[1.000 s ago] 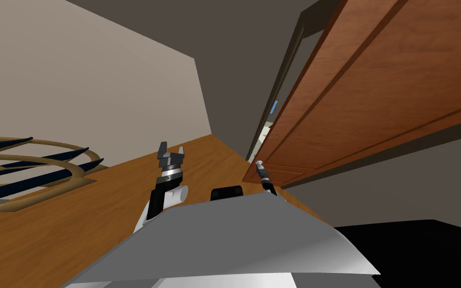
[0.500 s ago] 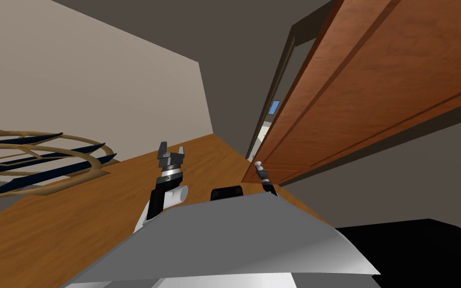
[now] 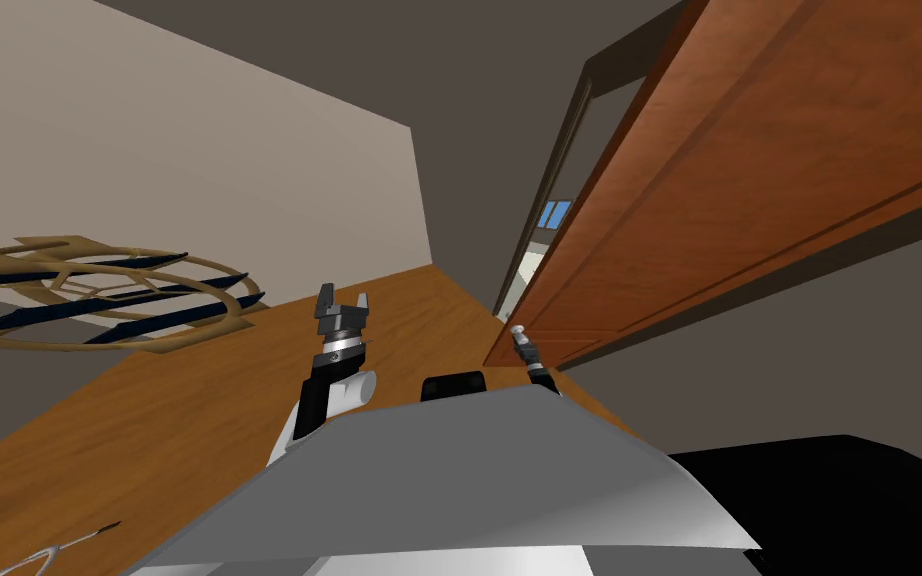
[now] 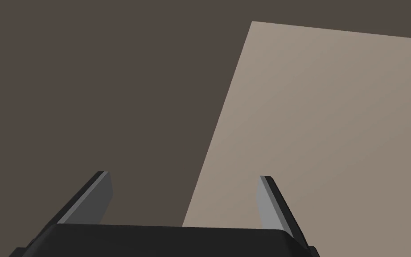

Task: Pull the door open

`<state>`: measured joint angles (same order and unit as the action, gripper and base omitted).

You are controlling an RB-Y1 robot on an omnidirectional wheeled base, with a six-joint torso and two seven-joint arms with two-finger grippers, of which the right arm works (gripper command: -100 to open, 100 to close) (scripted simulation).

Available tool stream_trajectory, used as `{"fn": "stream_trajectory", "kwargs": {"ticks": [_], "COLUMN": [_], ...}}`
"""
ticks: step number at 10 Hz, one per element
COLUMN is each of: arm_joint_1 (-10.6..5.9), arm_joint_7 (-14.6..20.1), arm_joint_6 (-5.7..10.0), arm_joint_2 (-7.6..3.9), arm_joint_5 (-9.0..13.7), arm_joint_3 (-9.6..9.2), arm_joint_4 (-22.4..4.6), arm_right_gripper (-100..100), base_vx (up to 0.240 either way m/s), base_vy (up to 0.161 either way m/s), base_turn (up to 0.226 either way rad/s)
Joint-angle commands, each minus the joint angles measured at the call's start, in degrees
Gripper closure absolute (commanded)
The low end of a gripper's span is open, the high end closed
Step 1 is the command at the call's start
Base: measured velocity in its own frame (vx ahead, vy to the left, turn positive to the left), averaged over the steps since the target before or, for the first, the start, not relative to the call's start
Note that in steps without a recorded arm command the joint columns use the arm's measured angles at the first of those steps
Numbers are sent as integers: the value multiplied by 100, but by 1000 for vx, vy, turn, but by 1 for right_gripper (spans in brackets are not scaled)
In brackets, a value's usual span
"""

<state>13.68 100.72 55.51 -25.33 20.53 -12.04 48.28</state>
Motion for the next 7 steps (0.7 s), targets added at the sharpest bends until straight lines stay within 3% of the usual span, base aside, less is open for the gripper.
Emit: {"fn": "stream_trajectory", "kwargs": {"ticks": [1, 3, 4, 7], "arm_joint_1": [82, 157, 145, 230], "arm_joint_7": [116, 241, 186, 316], "arm_joint_6": [149, 300, 206, 443], "arm_joint_2": [-97, -194, -166, -252], "arm_joint_5": [-46, -100, -84, -147], "arm_joint_3": [-59, -135, -114, -210], "arm_joint_4": [-8, -38, -3, -111], "arm_right_gripper": [100, 100, 100, 100], "base_vx": [-212, -191, -89, -158], "base_vy": [-42, -21, -21, -39], "base_turn": [125, 99, 23, 119]}}
